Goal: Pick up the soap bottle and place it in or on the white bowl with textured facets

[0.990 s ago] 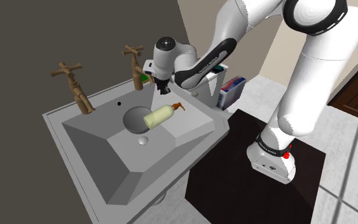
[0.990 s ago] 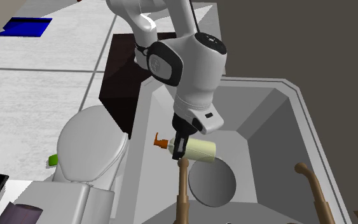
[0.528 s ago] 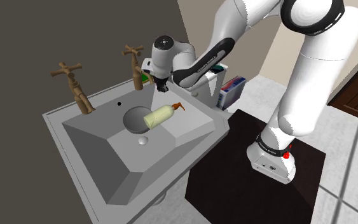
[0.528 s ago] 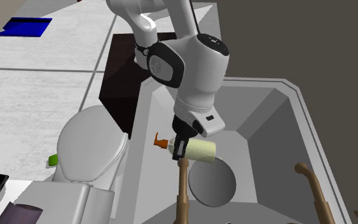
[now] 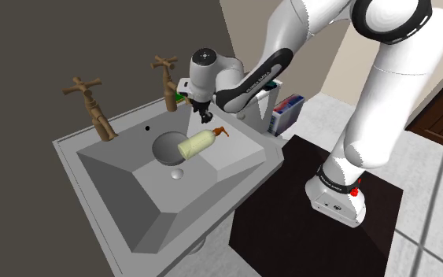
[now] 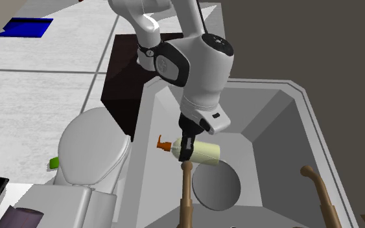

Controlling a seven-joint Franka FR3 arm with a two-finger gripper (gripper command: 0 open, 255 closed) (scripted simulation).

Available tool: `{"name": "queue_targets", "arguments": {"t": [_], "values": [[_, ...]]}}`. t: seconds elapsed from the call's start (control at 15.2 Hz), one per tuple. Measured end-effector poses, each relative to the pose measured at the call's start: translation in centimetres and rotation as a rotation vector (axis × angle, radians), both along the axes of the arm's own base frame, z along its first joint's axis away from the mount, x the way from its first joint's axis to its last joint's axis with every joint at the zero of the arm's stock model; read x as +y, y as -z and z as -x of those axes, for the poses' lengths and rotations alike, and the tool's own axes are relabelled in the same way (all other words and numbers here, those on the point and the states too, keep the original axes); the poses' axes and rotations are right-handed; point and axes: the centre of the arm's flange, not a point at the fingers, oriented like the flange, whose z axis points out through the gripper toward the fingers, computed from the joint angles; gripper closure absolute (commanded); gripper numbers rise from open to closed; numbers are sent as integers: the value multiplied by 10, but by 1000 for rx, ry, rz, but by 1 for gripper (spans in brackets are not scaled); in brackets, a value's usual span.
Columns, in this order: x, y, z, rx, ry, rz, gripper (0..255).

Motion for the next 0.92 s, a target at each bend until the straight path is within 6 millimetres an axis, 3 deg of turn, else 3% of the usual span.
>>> {"name": "queue_targets", "arguments": {"t": [0.53, 0.92], "values": [[-53, 55, 47, 67, -6, -44, 0], [-64, 86, 44, 74, -8, -50, 0]]}}
